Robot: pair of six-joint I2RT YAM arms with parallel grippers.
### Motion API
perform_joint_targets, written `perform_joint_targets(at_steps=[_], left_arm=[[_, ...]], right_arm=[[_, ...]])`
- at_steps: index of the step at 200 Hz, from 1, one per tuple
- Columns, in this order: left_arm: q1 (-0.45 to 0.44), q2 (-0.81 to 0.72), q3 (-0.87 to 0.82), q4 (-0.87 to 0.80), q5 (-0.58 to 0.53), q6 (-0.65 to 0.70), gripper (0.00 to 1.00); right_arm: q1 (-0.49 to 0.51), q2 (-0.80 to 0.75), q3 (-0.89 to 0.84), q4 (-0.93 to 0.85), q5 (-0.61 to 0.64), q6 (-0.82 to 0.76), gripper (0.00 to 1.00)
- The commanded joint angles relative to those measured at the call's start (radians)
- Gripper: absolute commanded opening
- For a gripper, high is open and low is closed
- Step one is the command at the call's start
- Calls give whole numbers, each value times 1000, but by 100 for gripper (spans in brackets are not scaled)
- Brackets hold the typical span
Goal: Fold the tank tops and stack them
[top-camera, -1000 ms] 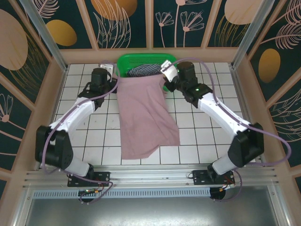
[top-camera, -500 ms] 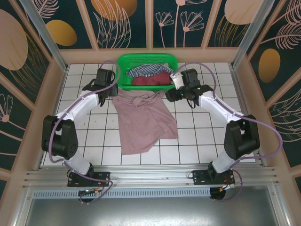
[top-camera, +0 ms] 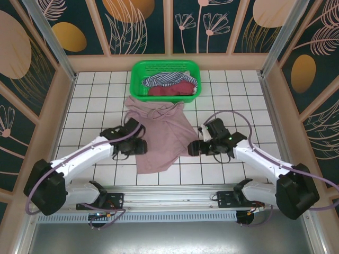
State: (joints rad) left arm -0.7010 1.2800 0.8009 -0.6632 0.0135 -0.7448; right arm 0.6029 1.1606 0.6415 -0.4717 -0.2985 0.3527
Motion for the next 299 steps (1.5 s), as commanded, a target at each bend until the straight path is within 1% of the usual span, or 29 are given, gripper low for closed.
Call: perform_joint_targets(at_steps=[1, 14, 36, 51, 73, 109, 136, 158, 177, 214, 241, 257, 280, 299], left_arm=[[-70, 51, -14, 19, 21, -139, 48], [-96, 83, -7, 39, 27, -153, 48], [-155, 155, -5, 76, 54, -175, 47], [-177, 189, -33, 79, 56, -194, 46], [-181, 203, -66, 90, 48, -208, 40], [-193, 249, -15, 111, 32, -209, 38], [-197, 266, -14, 103, 19, -210, 36], [-199, 270, 13, 70, 7, -203, 37], [-199, 269, 60, 10, -20, -188, 43], [-205, 256, 94, -34, -21, -196, 39], [-220, 279, 61, -20, -2, -209, 38], [-222, 298, 66, -36, -21, -197, 38], [-222, 332, 94, -100, -72, -171, 38], [-222, 335, 82, -42, -34, -176, 37]], right_arm=[[48, -20, -55, 55, 46, 153, 81], [71, -20, -81, 80, 64, 178, 81], [72, -18, -115, 121, 64, 195, 81], [72, -11, -115, 126, 76, 195, 81], [72, -3, -116, 139, 73, 192, 81], [70, -7, -126, 141, 70, 194, 81], [69, -9, -128, 140, 67, 188, 81], [69, -16, -137, 146, 59, 189, 81], [68, -25, -144, 145, 56, 189, 80], [58, -45, -162, 147, 47, 190, 79], [54, -57, -176, 156, 37, 195, 79], [49, -57, -180, 158, 29, 192, 79], [41, -57, -184, 161, 18, 190, 78], [32, -52, -184, 166, 12, 183, 78]])
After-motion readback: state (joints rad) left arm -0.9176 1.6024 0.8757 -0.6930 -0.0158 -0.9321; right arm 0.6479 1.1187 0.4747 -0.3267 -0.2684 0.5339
